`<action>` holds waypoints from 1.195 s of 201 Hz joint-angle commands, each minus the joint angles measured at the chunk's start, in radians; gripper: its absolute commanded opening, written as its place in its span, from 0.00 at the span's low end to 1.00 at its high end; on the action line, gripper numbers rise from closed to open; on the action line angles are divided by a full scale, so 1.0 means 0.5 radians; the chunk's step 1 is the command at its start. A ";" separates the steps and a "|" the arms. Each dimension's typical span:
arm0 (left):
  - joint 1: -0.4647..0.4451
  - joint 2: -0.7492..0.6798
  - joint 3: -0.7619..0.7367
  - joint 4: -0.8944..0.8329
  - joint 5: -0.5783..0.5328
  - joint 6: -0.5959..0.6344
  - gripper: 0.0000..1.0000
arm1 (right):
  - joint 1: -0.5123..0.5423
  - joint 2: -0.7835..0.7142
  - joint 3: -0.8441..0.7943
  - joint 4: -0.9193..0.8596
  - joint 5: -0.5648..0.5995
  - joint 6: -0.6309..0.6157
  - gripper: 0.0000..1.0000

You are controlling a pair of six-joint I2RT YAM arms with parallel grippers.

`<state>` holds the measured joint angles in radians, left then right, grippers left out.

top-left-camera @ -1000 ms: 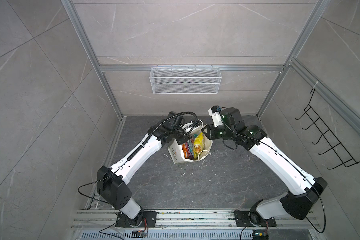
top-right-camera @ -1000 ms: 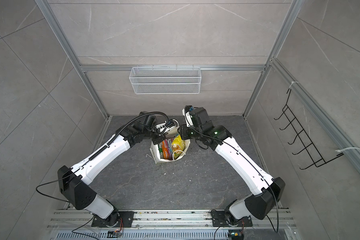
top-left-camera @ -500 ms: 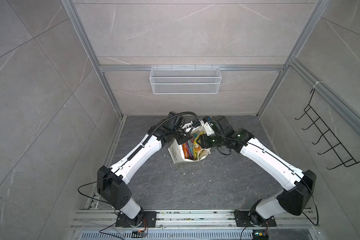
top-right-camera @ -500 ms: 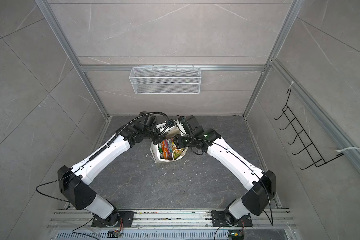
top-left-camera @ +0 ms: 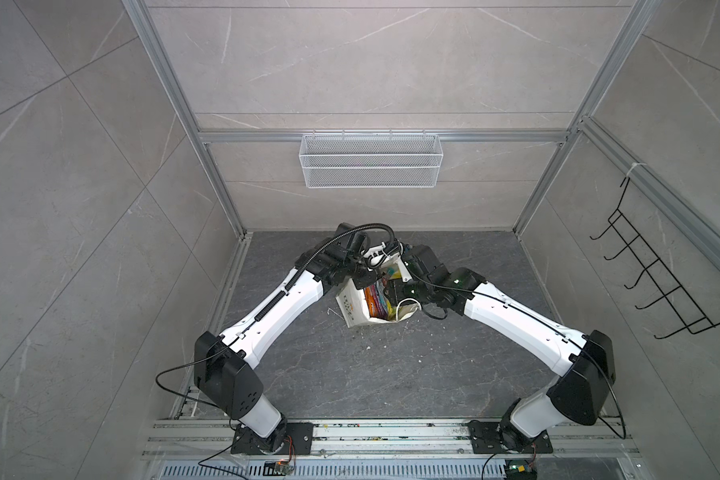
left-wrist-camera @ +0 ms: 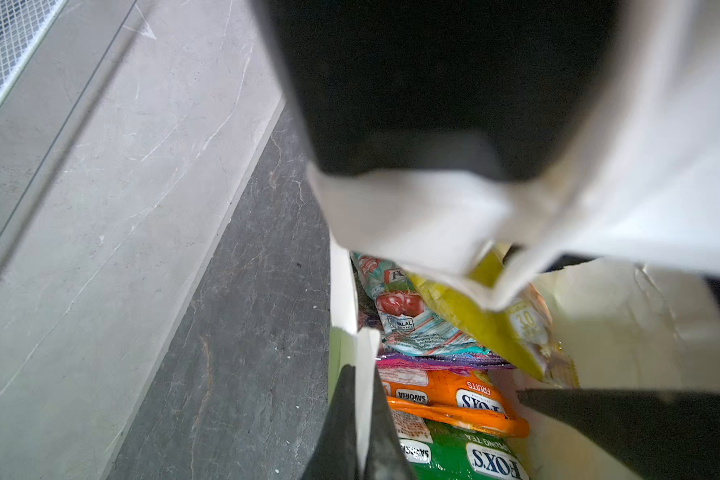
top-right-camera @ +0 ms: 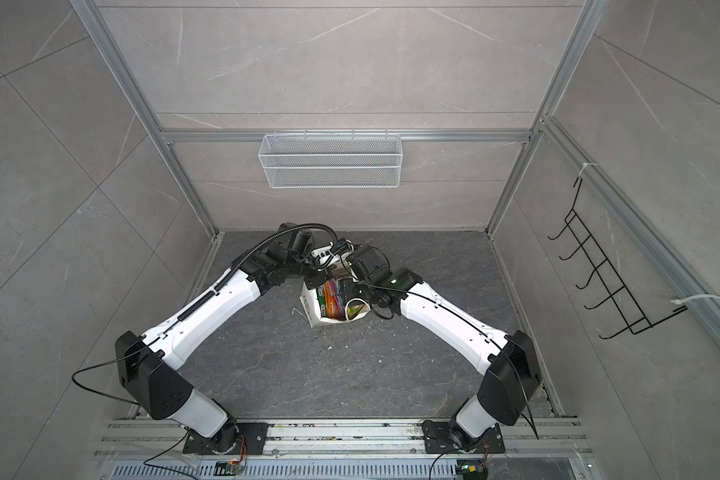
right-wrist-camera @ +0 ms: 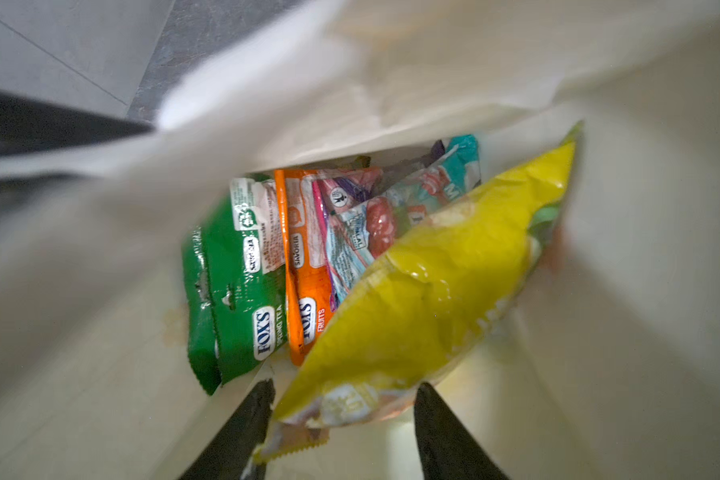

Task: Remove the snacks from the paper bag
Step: 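Lower the right gripper into the bag and grasp the yellow chip packet, then lift the yellow chip packet out of the bag with the right gripper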

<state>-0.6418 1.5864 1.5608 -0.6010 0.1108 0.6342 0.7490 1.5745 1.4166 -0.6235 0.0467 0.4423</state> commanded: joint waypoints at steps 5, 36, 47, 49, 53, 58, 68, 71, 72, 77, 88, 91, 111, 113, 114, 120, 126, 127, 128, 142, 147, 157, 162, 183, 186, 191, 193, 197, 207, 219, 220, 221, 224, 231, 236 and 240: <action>-0.028 -0.043 0.110 0.162 0.103 -0.001 0.00 | 0.012 0.017 -0.041 0.070 0.217 0.011 0.47; -0.027 -0.033 0.112 0.164 0.084 -0.002 0.00 | 0.018 -0.008 -0.034 0.066 0.312 0.006 0.28; -0.027 -0.034 0.112 0.168 0.080 -0.001 0.00 | 0.018 -0.027 -0.039 0.069 0.354 -0.005 0.21; -0.026 -0.034 0.112 0.168 0.081 -0.001 0.00 | 0.015 -0.028 -0.039 0.066 0.364 -0.007 0.19; -0.026 -0.034 0.112 0.168 0.082 -0.001 0.00 | 0.017 -0.034 -0.036 0.063 0.377 -0.013 0.18; -0.027 -0.033 0.112 0.171 0.081 -0.001 0.00 | 0.018 -0.038 -0.037 0.057 0.396 -0.021 0.16; -0.026 -0.030 0.117 0.171 0.078 0.000 0.00 | 0.018 -0.046 -0.036 0.051 0.428 -0.031 0.10; -0.026 -0.028 0.117 0.172 0.078 0.000 0.00 | 0.017 -0.047 -0.035 0.044 0.439 -0.035 0.09; -0.026 -0.028 0.116 0.173 0.077 0.001 0.00 | 0.017 -0.047 -0.035 0.044 0.440 -0.035 0.09; -0.026 -0.028 0.116 0.174 0.077 -0.001 0.00 | 0.017 -0.050 -0.036 0.040 0.448 -0.039 0.08; -0.026 -0.025 0.116 0.180 0.072 0.000 0.00 | 0.017 -0.061 -0.036 0.036 0.453 -0.056 0.04; -0.028 -0.022 0.112 0.180 0.071 0.001 0.00 | 0.017 -0.065 -0.035 0.041 0.453 -0.060 0.02; -0.026 -0.023 0.111 0.187 0.057 -0.001 0.00 | 0.018 -0.101 -0.041 0.079 0.390 -0.097 0.00; -0.028 -0.024 0.110 0.187 0.056 -0.001 0.00 | 0.018 -0.106 -0.041 0.082 0.381 -0.101 0.00; -0.027 -0.023 0.108 0.187 0.057 -0.001 0.00 | 0.018 -0.107 -0.039 0.085 0.377 -0.103 0.00; -0.026 -0.021 0.108 0.190 0.052 -0.002 0.00 | 0.017 -0.124 -0.041 0.100 0.349 -0.118 0.00; -0.028 -0.021 0.102 0.191 0.047 -0.005 0.00 | 0.018 -0.145 -0.042 0.118 0.315 -0.139 0.00; -0.027 -0.022 0.102 0.195 0.046 -0.003 0.00 | 0.018 -0.150 -0.043 0.123 0.310 -0.142 0.00; -0.027 -0.022 0.101 0.195 0.047 -0.004 0.00 | 0.018 -0.154 -0.044 0.126 0.305 -0.145 0.00; -0.027 -0.022 0.098 0.203 0.043 -0.007 0.00 | 0.017 -0.205 -0.053 0.161 0.274 -0.182 0.00; -0.026 -0.022 0.099 0.206 0.044 -0.008 0.00 | 0.017 -0.221 -0.054 0.169 0.269 -0.196 0.00; -0.027 -0.022 0.103 0.205 0.042 -0.011 0.00 | 0.017 -0.262 -0.055 0.176 0.280 -0.207 0.00; -0.028 -0.022 0.106 0.205 0.041 -0.012 0.00 | 0.016 -0.285 -0.054 0.176 0.284 -0.213 0.00; -0.030 -0.022 0.112 0.194 0.022 -0.005 0.00 | 0.018 -0.392 -0.060 0.194 0.264 -0.237 0.00; -0.029 -0.022 0.112 0.193 0.019 -0.005 0.00 | 0.016 -0.409 -0.060 0.197 0.257 -0.237 0.00; -0.030 -0.022 0.112 0.192 0.012 -0.003 0.00 | 0.017 -0.435 -0.060 0.204 0.236 -0.237 0.00; -0.030 -0.022 0.112 0.193 0.011 -0.002 0.00 | 0.017 -0.446 -0.059 0.206 0.230 -0.239 0.00; -0.029 -0.022 0.115 0.194 0.007 -0.001 0.00 | 0.016 -0.467 -0.053 0.207 0.219 -0.247 0.00; -0.029 -0.023 0.117 0.193 -0.002 0.001 0.00 | 0.016 -0.523 -0.045 0.208 0.192 -0.265 0.00; -0.030 -0.022 0.112 0.192 -0.010 0.001 0.00 | 0.013 -0.600 -0.051 0.241 0.183 -0.301 0.00; -0.028 -0.022 0.112 0.194 -0.011 0.000 0.00 | 0.014 -0.604 -0.052 0.244 0.183 -0.303 0.00; -0.029 -0.022 0.114 0.193 -0.012 0.001 0.00 | 0.014 -0.611 -0.053 0.247 0.181 -0.307 0.00; -0.030 -0.022 0.111 0.191 -0.018 -0.001 0.00 | 0.013 -0.628 -0.051 0.252 0.182 -0.315 0.00; -0.029 -0.023 0.109 0.190 -0.024 -0.004 0.00 | 0.007 -0.660 -0.043 0.254 0.183 -0.331 0.00; -0.029 -0.022 0.107 0.191 -0.026 -0.006 0.00 | 0.001 -0.681 -0.033 0.254 0.179 -0.343 0.00; -0.029 -0.022 0.104 0.192 -0.026 -0.009 0.00 | -0.005 -0.695 -0.024 0.253 0.178 -0.351 0.00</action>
<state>-0.6422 1.5925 1.5612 -0.5888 0.0959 0.6342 0.7570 1.2881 1.3972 -0.5400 0.1497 0.3164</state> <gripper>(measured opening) 0.047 0.046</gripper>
